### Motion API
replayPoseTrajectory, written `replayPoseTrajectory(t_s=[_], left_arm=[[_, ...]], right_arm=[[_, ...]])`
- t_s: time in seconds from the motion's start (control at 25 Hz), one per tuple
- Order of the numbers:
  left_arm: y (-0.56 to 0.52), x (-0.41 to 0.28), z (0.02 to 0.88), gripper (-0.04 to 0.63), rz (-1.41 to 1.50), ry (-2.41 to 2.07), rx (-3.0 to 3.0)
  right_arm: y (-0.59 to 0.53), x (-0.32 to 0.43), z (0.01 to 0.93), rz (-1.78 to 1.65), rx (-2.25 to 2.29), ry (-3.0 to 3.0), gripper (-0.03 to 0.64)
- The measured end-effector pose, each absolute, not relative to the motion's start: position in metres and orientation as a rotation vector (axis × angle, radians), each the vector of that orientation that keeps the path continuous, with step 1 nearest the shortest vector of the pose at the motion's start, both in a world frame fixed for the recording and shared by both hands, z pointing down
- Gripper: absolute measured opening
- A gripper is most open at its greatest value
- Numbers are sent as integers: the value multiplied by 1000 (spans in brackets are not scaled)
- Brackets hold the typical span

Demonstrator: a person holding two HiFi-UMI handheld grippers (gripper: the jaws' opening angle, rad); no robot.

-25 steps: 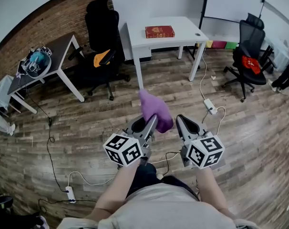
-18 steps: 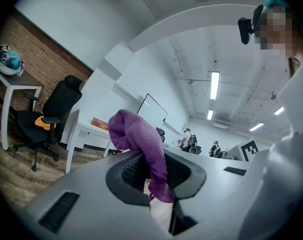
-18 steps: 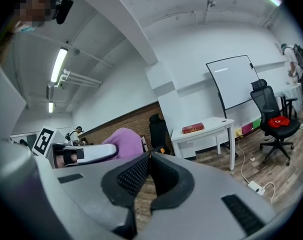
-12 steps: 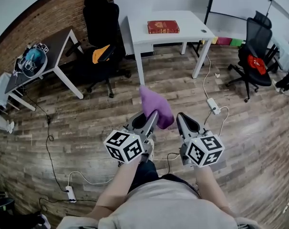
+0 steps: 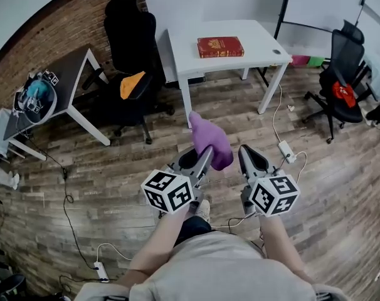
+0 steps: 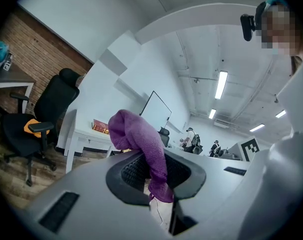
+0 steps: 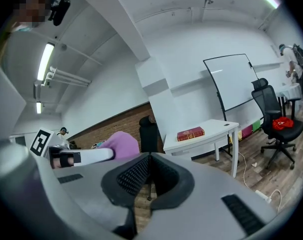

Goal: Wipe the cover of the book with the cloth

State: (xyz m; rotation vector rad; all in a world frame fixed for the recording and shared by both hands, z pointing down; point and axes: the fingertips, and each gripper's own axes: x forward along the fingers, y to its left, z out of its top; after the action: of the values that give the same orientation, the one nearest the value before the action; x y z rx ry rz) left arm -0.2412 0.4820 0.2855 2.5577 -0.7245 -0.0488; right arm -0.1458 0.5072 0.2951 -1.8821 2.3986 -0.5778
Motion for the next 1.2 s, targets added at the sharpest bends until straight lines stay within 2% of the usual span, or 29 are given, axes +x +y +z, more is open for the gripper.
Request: replayPoseTrajectory(t_s=[0.36,0.8,1.2], left_arm=[[392,-231,287,67,-18,-677,2577],[342,-222,300,67,3,-660,2545],[266,-187,306,67,-10,-705,2540]], right_arm=[[416,-129,293,-573,-1932,2315,23],[371,-113,302,-606,-1981,2252,23],[288,-86,307,-570,-1930,2348,23]])
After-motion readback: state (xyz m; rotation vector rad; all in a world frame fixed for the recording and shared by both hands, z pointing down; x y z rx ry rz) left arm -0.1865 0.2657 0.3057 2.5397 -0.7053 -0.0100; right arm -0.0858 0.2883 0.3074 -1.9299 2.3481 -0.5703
